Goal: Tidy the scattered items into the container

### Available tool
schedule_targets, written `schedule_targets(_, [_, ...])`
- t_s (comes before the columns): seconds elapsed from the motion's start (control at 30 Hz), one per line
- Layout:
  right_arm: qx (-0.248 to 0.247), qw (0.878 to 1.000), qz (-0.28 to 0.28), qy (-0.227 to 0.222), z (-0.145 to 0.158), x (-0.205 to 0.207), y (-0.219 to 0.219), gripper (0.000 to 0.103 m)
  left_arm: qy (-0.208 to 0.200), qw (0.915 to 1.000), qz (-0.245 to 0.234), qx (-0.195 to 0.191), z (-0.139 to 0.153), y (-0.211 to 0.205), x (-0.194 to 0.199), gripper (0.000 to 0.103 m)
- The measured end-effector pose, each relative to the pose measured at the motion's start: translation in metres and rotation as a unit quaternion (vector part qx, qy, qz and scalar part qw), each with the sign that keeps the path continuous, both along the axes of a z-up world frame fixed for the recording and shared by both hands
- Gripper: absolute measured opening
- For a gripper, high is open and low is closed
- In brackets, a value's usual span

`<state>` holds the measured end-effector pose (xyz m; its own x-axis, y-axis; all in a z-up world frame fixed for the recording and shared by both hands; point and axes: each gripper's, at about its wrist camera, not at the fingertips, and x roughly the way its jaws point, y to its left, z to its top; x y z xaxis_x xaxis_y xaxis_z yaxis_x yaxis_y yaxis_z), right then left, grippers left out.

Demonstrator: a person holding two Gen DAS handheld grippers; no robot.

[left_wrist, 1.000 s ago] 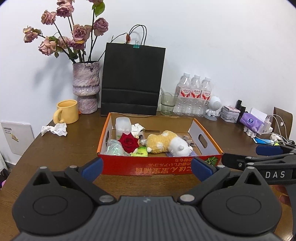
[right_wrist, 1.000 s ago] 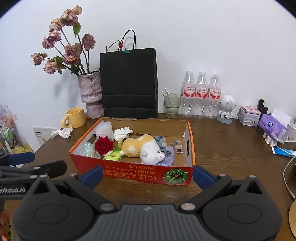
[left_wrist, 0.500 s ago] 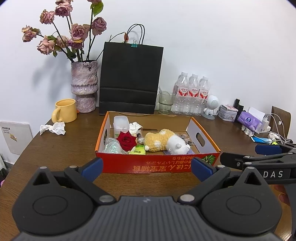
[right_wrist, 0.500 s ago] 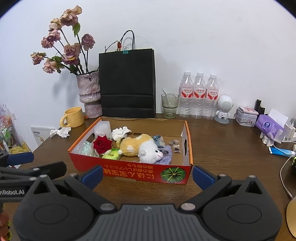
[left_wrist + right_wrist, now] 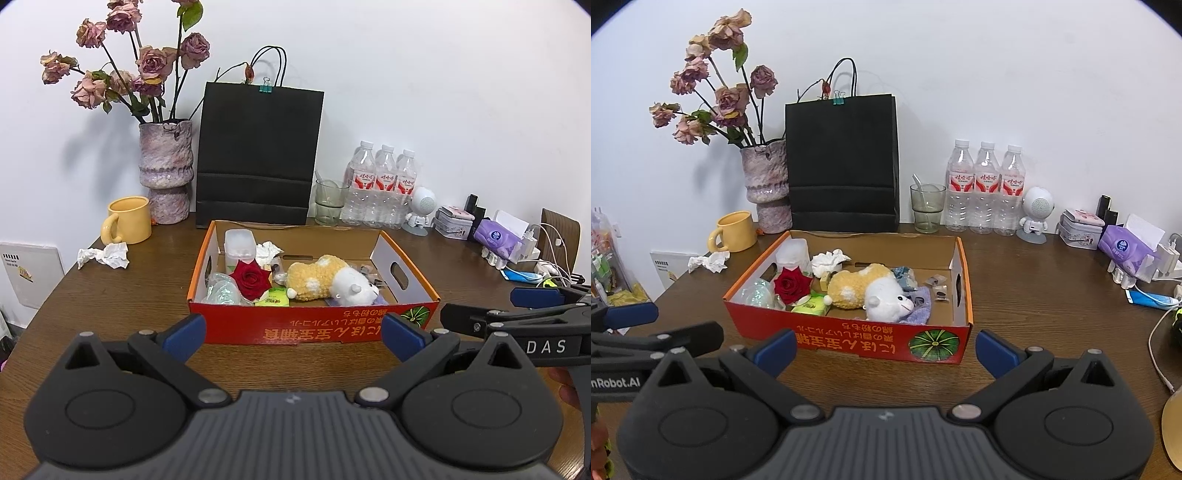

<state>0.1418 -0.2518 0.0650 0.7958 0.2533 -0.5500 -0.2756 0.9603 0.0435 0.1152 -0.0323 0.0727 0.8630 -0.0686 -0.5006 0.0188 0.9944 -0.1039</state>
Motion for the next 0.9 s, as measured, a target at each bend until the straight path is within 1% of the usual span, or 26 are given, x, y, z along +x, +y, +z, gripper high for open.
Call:
schedule_targets(0.53, [-0.001,1.0,0.0,-0.001,-0.0012,0.0003,-0.0016,0.103,0.001,1.0,0.0,0.002,-0.0017,-0.0022,0.0008,0.103])
schedule_targets(0.9, [-0.006,1.0,0.0,-0.001,-0.0041,0.0002,-0.0019,0.103,-0.005,0.9999,-0.014,-0.002,-0.0034,0.0006,-0.0003,0.103])
